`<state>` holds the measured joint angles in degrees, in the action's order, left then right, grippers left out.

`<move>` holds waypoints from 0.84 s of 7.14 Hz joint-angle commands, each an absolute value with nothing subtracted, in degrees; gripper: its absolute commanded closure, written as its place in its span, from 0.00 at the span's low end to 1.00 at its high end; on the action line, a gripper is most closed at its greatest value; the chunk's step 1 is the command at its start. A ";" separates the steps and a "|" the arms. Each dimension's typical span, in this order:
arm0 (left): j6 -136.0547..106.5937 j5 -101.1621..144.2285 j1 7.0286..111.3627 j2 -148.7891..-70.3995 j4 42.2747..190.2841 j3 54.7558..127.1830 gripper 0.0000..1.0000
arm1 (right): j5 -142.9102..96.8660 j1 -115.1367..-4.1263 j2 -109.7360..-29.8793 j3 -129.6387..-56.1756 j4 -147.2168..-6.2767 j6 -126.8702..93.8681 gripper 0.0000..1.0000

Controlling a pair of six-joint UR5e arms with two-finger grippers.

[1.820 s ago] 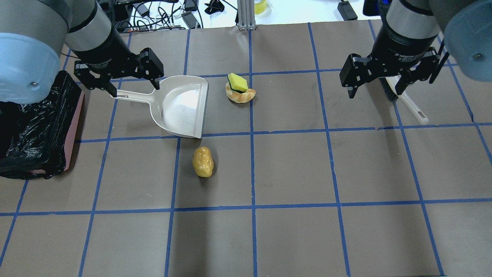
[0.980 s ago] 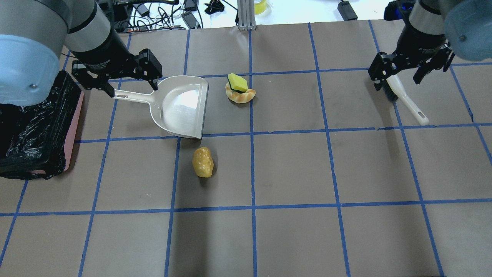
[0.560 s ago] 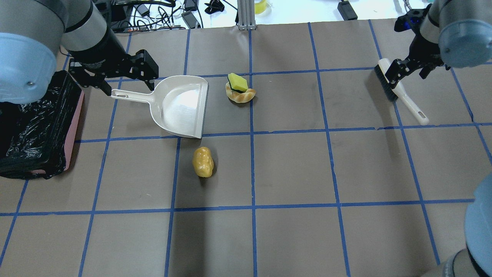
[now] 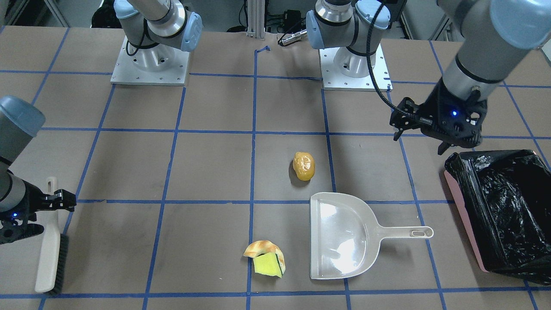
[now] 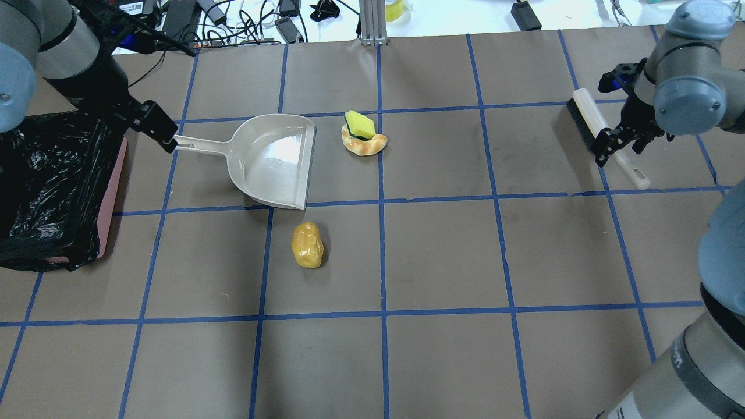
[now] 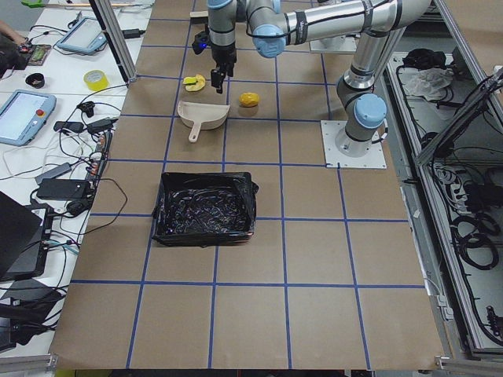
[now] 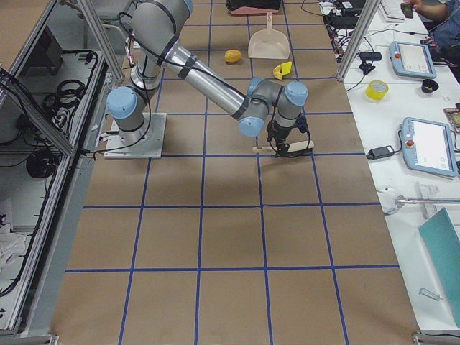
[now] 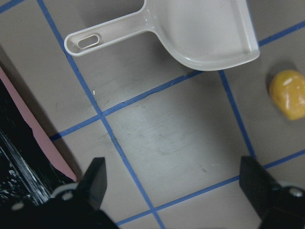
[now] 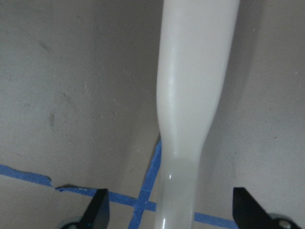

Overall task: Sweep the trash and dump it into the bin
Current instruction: 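Grasp the white brush handle with the right gripper while left holds dustpan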

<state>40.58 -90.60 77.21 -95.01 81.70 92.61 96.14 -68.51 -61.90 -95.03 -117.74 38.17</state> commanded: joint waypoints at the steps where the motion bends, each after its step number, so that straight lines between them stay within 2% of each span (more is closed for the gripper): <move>1: 58.57 -91.05 75.32 -100.17 76.05 92.46 0.01 | 96.77 -67.85 -62.66 -96.50 -117.95 38.15 0.18; 2: 65.93 -90.97 75.32 -102.54 72.46 91.85 0.01 | 96.77 -67.85 -63.28 -96.50 -117.51 37.88 0.32; 4: 79.98 -91.05 75.41 -105.98 67.87 91.41 0.01 | 96.68 -67.85 -64.07 -96.50 -117.25 37.53 0.34; 5: 83.90 -90.97 75.41 -106.87 66.46 91.41 0.01 | 96.68 -67.76 -64.16 -96.50 -117.25 37.53 0.40; 6: 84.37 -90.88 75.41 -107.75 65.14 91.32 0.01 | 96.68 -67.85 -64.16 -96.50 -117.33 37.53 0.52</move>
<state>81.21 -90.97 75.41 -106.47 67.07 91.42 96.68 -67.82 -64.07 -96.50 -117.28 37.56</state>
